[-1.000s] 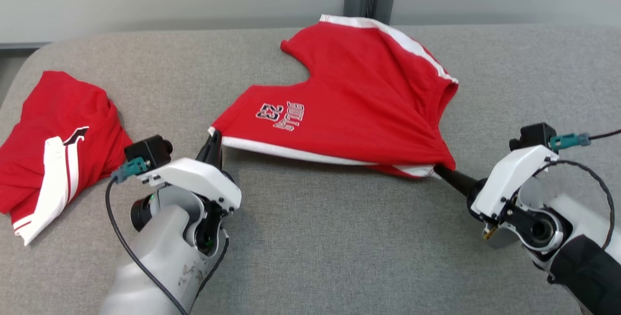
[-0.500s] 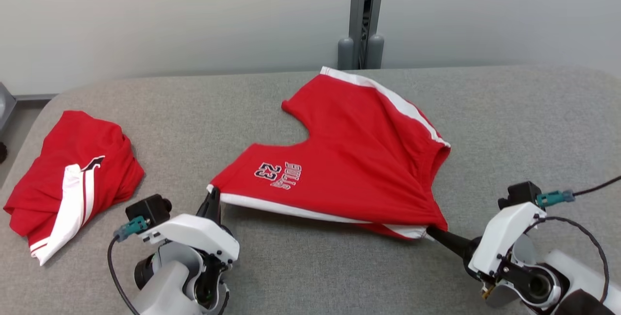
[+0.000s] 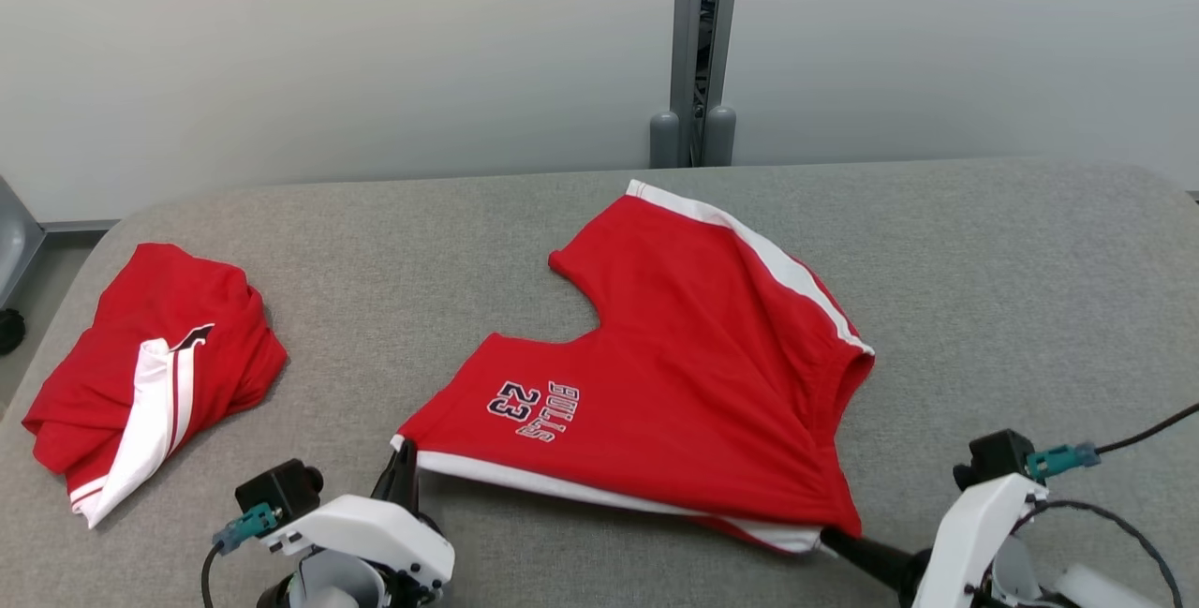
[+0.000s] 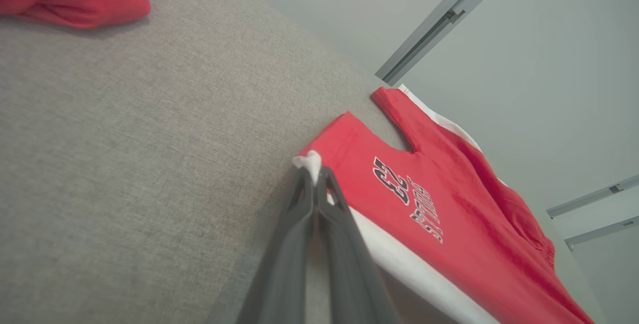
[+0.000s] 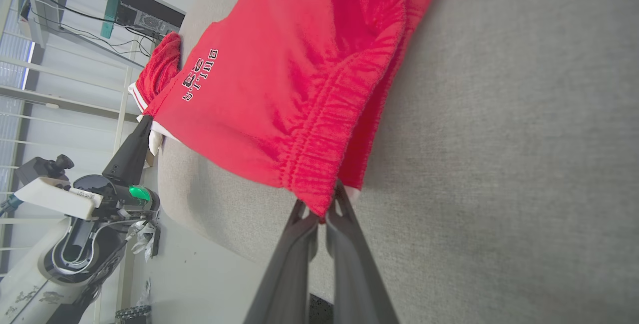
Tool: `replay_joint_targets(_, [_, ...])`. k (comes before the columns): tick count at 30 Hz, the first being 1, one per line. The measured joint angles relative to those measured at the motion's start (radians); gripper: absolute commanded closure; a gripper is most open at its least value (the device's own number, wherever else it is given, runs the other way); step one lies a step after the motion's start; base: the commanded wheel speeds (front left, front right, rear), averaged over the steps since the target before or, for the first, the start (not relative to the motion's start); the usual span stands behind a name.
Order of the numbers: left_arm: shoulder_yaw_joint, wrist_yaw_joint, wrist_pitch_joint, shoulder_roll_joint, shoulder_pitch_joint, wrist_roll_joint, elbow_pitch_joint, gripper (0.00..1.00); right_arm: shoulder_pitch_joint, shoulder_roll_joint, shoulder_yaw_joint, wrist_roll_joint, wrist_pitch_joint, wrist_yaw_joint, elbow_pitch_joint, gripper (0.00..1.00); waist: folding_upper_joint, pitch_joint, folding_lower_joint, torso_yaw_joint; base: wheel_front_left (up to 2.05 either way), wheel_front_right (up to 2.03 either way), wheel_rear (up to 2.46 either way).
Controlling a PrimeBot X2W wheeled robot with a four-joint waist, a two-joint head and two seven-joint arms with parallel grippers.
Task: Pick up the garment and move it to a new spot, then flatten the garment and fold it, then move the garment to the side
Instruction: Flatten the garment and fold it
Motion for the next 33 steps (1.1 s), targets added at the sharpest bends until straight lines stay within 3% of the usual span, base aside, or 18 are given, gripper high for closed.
replay_joint_targets(9, [0.044,0.004,0.0,0.007,0.079,0.033,-0.058,1.0,0.06,-0.038,0.044,-0.036,0.017,0.0,-0.094,1.0,0.0,-0.018,0.0,-0.013,0.0,0.0,0.0])
replay_joint_targets(20, [0.07,0.031,0.0,0.02,0.097,0.036,-0.122,1.0,0.062,-0.033,0.049,-0.043,0.028,0.0,-0.134,1.0,0.0,-0.005,0.0,-0.037,0.0,0.0,0.0])
replay_joint_targets(33, [0.088,0.075,0.026,0.031,-0.121,0.037,-0.211,1.0,-0.043,-0.004,-0.069,0.002,-0.001,0.0,-0.173,1.0,0.0,0.092,0.0,-0.075,0.0,0.0,0.0])
